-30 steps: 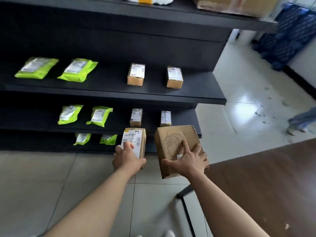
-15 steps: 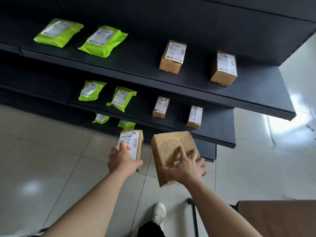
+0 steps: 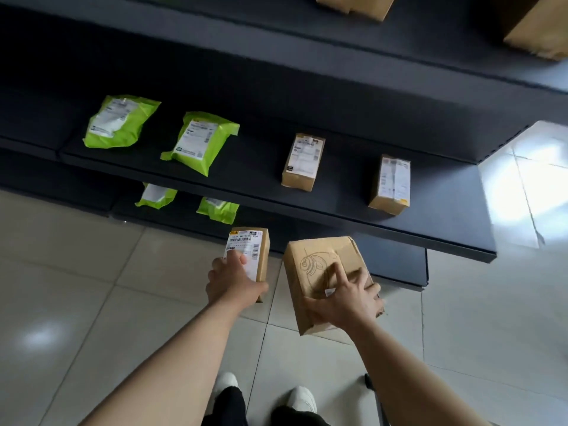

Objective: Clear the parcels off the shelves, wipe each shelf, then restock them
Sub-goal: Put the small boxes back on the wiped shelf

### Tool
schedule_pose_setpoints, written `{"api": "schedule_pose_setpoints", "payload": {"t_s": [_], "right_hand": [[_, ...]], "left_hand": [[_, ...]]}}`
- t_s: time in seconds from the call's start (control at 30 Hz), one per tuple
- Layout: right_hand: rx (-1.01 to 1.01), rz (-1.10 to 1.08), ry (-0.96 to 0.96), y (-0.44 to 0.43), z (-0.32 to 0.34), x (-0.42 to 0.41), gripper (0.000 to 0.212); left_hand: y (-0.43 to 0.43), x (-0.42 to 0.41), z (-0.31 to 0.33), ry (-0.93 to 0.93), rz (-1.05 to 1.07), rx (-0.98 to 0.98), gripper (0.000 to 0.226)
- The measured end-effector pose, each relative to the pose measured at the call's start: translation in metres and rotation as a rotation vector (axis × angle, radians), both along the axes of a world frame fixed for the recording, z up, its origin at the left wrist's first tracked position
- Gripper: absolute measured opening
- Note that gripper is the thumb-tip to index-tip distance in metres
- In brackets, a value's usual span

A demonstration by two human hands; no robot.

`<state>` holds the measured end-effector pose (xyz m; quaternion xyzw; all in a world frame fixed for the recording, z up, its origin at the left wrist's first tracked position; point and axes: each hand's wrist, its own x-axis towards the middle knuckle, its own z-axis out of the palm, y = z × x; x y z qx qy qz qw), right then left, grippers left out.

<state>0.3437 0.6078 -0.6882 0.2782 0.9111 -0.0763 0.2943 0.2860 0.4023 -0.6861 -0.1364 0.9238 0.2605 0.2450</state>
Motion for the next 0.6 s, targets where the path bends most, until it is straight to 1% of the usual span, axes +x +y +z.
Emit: {"api": "schedule_pose_setpoints", "payload": {"t_s": [0.27,0.4,0.6], "right_hand": [[0.041,-0.054,0.069,0.024,-0.148,-0.049,0.124],[0.042,-0.074,0.150,0.053,-0.206,-0.074,0.119],[0.111,-0.141,0.268,0.094,-0.261,-0.109,0.116]], "left_hand": [[0.026,-0.058,-0.151,0.056,-0.043,0.006,0.059],[0.048,-0.095,-0.213,0.102,-0.053,0.055,0.059],[0.093,-0.145,-0.279,0.205,-0.104,0.137,0.060]]}}
